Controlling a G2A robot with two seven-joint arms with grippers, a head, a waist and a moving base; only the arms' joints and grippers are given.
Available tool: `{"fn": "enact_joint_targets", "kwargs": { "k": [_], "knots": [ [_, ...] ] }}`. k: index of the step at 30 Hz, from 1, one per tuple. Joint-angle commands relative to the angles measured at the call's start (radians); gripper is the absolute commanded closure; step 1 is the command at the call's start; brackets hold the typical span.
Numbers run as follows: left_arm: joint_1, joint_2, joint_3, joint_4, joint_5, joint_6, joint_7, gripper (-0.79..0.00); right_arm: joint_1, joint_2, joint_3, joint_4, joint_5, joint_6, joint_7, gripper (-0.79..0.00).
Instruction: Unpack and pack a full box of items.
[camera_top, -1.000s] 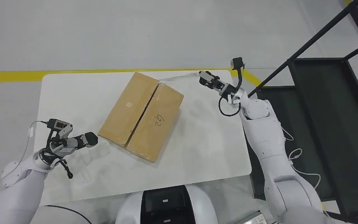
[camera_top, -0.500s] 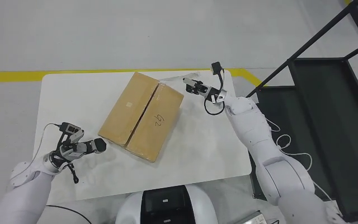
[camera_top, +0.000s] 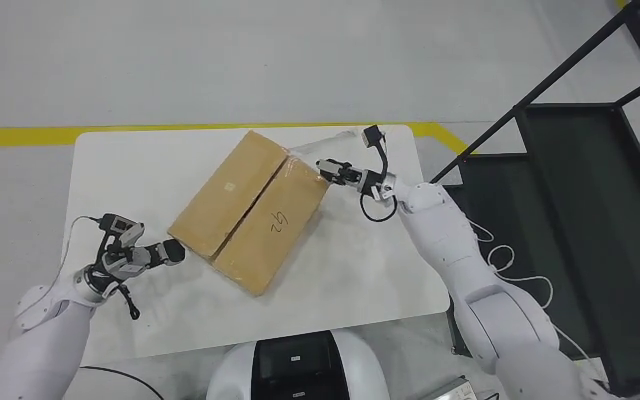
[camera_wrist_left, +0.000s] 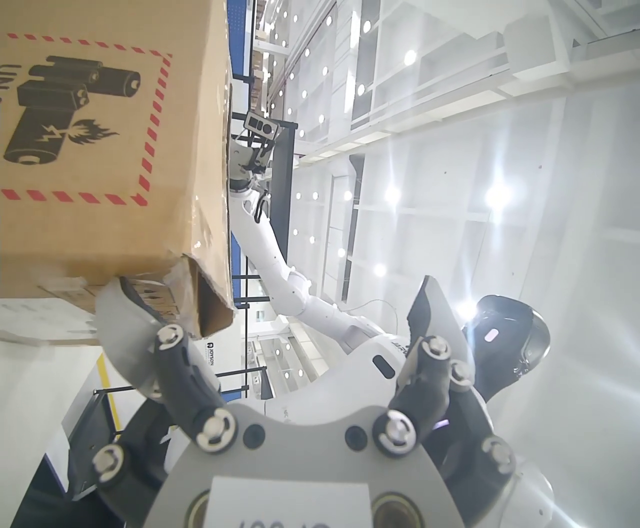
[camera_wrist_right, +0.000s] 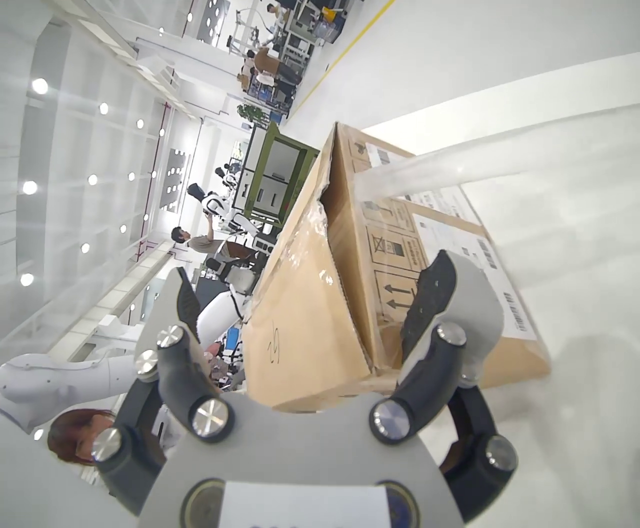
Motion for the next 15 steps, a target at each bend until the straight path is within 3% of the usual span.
{"fn": "enact_joint_targets", "kwargs": {
  "k": [1, 7, 15],
  "knots": [
    [-0.005, -0.001, -0.008, 0.008, -0.003, -0.003, 0.007, -0.785, -0.022, 0.007, 0.004, -0.029, 0.001, 0.004, 0.022, -0.785],
    [-0.027, -0.002, -0.031, 0.036, -0.003, -0.007, 0.036, -0.785, -0.117, 0.030, 0.008, -0.160, -0.040, 0.027, 0.055, -0.785],
    [-0.063, -0.005, -0.052, 0.079, -0.006, -0.005, 0.065, -0.785, -0.293, 0.068, 0.054, -0.438, -0.060, 0.111, 0.078, -0.785]
  ]
}}
